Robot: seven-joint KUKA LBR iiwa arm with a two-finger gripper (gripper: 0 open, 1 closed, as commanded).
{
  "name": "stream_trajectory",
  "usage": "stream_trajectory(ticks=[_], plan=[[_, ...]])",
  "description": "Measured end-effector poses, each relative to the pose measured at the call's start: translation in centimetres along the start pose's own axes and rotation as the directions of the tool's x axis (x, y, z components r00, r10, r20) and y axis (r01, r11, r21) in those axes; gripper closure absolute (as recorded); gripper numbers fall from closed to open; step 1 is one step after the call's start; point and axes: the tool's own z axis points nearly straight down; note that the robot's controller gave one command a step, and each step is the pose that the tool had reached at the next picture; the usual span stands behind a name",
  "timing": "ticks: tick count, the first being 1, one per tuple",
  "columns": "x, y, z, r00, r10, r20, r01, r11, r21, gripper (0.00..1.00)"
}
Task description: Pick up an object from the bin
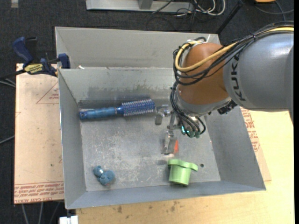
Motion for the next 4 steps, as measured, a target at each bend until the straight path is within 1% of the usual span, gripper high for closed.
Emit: stream_trajectory(ticks=[1,2,3,4], plan=[[4.2,-7.2,7.7,0.965,-0.261,0.000,0.261,0.965,0.002,0.00],[4.0,-15.1,5.6,0.985,-0.174,0.010,0.174,0.985,0.005,0.00],[-0.6,-13.2,9.2,0.995,-0.094,0.010,0.094,0.996,-0.001,0.00],[-0.5,-13.4,9.1,0.996,-0.091,0.009,0.091,0.996,0.001,1.00]])
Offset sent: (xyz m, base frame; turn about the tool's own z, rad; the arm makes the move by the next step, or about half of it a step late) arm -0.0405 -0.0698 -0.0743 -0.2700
